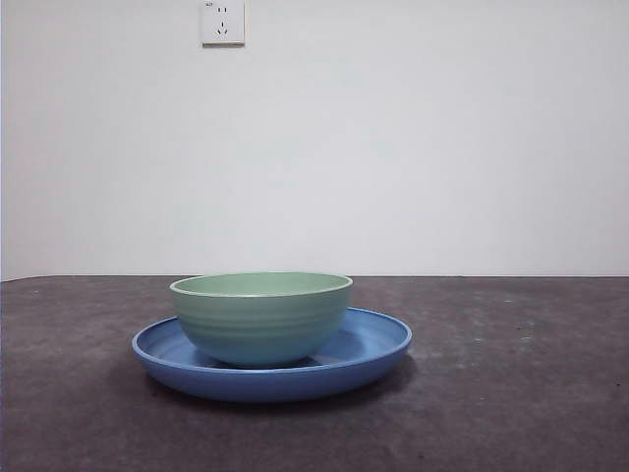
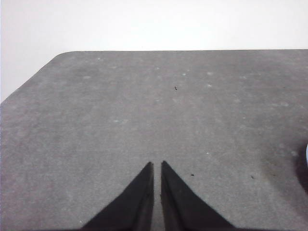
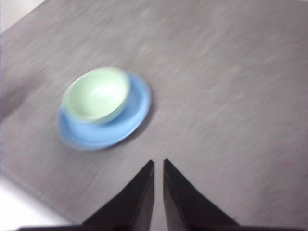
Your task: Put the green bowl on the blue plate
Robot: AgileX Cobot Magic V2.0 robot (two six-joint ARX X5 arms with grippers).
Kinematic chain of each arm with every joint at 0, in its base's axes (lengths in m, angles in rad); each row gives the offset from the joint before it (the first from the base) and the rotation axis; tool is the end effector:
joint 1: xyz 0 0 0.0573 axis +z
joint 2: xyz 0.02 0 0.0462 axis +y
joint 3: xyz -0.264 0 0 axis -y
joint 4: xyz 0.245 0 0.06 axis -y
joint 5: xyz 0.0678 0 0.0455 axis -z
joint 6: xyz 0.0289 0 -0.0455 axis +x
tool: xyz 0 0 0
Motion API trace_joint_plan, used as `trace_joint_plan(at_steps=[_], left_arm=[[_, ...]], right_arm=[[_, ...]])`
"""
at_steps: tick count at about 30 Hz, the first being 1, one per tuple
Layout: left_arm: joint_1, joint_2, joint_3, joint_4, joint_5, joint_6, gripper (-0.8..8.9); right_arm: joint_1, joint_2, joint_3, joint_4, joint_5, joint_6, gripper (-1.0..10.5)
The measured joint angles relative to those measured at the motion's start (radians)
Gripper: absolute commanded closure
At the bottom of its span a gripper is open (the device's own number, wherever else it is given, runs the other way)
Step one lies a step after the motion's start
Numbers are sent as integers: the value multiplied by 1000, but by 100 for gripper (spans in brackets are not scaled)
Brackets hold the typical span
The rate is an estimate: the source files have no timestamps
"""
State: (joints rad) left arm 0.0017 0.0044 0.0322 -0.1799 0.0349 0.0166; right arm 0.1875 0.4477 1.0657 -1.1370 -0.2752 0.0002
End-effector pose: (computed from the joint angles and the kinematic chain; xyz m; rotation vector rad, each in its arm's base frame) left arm 0.0948 -0.0008 0.1568 0.0138 0.1518 -0.0344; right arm 0.0280 0.0133 0.3612 0.0231 0.5231 0.4521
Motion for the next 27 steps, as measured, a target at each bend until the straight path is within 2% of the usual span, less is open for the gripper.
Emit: trace_joint_plan(at_steps=[3, 8, 14, 20, 23, 27], left_arm=[[0, 0, 0, 0, 0, 0, 788], [0, 0, 0, 0, 0, 0, 789], [0, 0, 0, 0, 0, 0, 788], [0, 0, 0, 0, 0, 0, 788], [0, 0, 0, 0, -1, 0, 788], [0, 0, 0, 0, -1, 0, 788]], right_arm=[[-71, -67, -109, 149, 43, -23, 918], [-143, -181, -399, 487, 49, -36, 918], [-206, -335, -751, 848, 145, -78, 918], [-233, -434, -992, 1022, 175, -82, 918], [-235, -441, -1041, 1070, 194, -82, 918], [-235, -442, -1050, 1043, 201, -82, 919]])
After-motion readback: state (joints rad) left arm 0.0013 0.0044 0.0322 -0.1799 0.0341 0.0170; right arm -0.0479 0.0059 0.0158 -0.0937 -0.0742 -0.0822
